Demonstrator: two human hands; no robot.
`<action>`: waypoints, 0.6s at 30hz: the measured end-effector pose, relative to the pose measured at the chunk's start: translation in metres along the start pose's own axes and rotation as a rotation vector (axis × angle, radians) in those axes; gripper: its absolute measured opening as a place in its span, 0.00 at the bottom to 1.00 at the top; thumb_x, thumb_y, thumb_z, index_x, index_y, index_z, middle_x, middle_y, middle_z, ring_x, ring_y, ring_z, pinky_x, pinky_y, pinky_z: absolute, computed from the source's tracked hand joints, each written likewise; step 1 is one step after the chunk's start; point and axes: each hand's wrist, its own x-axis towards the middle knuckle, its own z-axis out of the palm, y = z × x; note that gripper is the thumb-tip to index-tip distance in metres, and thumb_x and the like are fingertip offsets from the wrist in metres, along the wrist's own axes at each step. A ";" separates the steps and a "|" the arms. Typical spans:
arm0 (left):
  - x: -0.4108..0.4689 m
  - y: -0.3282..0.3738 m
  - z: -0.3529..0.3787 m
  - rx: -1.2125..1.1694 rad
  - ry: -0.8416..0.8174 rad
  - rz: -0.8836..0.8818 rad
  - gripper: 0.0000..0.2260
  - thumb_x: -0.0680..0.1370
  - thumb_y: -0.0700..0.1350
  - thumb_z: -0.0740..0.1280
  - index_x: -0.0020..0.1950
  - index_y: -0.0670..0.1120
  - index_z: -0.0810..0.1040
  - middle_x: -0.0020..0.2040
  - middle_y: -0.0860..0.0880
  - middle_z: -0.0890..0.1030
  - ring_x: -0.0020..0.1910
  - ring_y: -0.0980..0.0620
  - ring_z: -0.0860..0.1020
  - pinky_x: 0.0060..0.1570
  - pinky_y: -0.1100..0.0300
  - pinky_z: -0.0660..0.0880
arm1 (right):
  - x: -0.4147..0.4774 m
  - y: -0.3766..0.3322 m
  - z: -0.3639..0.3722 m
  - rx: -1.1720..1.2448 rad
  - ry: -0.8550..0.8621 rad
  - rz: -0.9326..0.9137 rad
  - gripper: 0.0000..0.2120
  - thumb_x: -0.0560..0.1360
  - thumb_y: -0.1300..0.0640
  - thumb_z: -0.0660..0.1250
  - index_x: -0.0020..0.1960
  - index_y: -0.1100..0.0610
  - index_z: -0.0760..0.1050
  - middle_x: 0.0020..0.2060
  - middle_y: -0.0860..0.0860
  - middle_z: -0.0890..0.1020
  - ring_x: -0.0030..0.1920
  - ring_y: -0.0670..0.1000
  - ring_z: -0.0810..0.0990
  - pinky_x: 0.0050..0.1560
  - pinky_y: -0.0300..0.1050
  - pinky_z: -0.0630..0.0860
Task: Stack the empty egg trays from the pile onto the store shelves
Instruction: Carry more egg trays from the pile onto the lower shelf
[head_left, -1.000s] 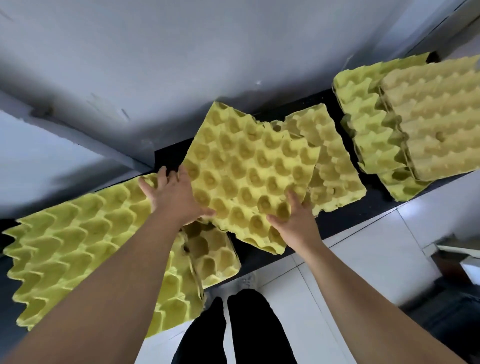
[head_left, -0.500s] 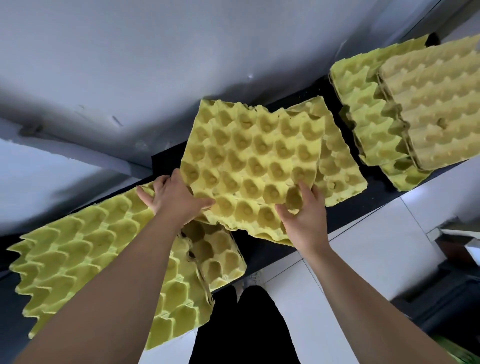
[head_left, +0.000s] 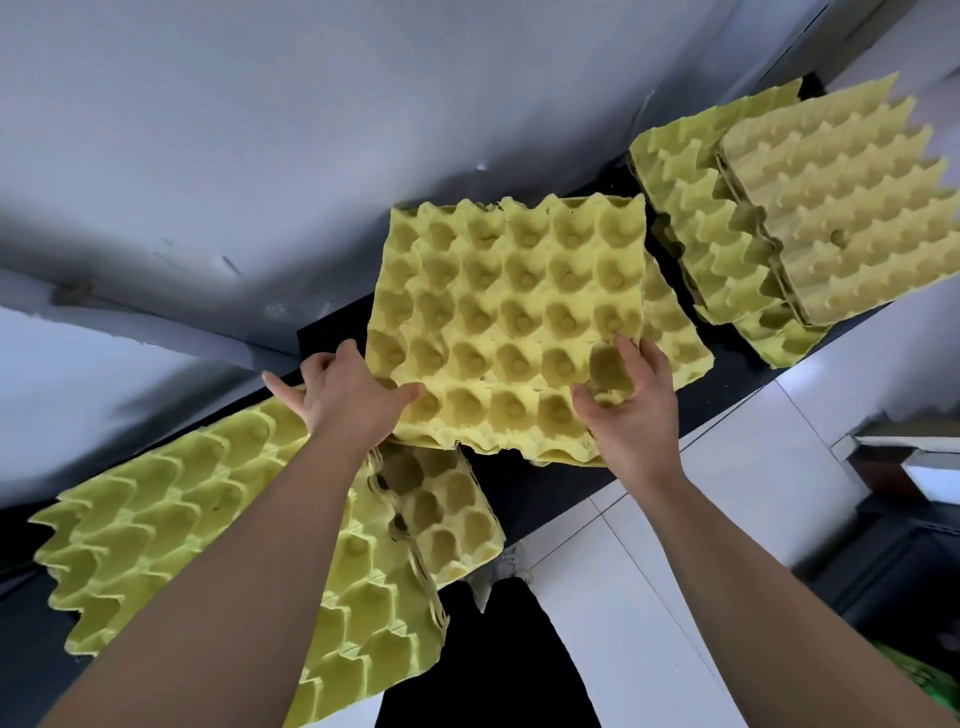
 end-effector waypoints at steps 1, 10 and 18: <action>0.001 -0.001 -0.001 -0.011 -0.002 0.002 0.36 0.69 0.68 0.68 0.68 0.46 0.68 0.62 0.48 0.75 0.74 0.48 0.59 0.70 0.35 0.34 | -0.002 -0.004 -0.001 0.005 0.018 -0.020 0.33 0.70 0.52 0.74 0.72 0.53 0.67 0.72 0.55 0.62 0.71 0.53 0.65 0.66 0.52 0.70; 0.004 0.004 -0.010 0.068 -0.104 0.059 0.22 0.75 0.65 0.63 0.55 0.47 0.73 0.40 0.50 0.78 0.60 0.44 0.74 0.71 0.33 0.39 | -0.019 -0.036 -0.011 -0.033 0.146 -0.160 0.32 0.68 0.55 0.75 0.70 0.53 0.70 0.72 0.54 0.63 0.71 0.52 0.65 0.63 0.44 0.68; -0.010 -0.011 -0.029 0.033 0.004 0.141 0.28 0.73 0.69 0.62 0.64 0.51 0.74 0.46 0.51 0.80 0.64 0.46 0.72 0.71 0.33 0.39 | -0.038 -0.032 -0.021 0.049 0.231 -0.199 0.32 0.66 0.51 0.73 0.69 0.49 0.71 0.70 0.50 0.65 0.68 0.42 0.65 0.62 0.22 0.59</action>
